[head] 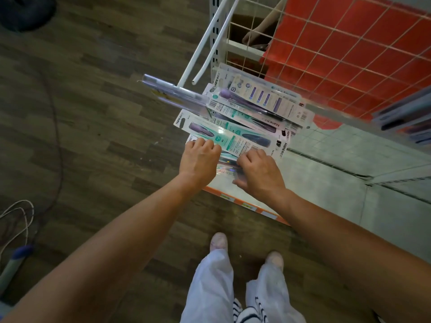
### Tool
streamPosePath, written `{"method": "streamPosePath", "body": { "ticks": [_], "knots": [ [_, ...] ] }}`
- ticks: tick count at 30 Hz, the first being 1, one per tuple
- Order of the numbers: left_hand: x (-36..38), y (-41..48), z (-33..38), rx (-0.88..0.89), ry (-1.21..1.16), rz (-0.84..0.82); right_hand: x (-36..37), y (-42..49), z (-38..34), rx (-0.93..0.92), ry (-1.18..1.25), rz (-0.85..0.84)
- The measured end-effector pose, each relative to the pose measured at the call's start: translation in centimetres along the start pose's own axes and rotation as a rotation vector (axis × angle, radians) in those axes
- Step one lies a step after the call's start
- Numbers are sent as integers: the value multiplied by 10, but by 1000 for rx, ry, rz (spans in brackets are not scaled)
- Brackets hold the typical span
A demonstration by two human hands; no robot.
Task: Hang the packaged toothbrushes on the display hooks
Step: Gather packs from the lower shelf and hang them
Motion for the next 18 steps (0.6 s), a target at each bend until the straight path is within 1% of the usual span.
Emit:
{"method": "streamPosePath", "body": {
  "ticks": [3,6,11,15,18],
  "knots": [
    [0,-3,-1,2,-38,2,6,-5,-1,-44,-85,-25],
    [-1,-3,-1,6,-48,-23,10,-6,-1,-33,-122,26],
    [-2,-6,-3,8,-109,-42,11,-10,-2,-39,-94,149],
    [-6,-10,-5,20,-153,-33,8,-15,-1,-34,-62,188],
    [-10,-12,-4,18,-170,-30,5,-20,0,10,16,201]
  ]
}}
Point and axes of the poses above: each hand's wrist, its own y-axis towards the middle knuckle, its own x-axis out of the palm, z = x × y, the point moved 2 cm from there along y, towards the middle knuckle, and after that the axes turned 13 degrees about z, right-handed, at the moved point
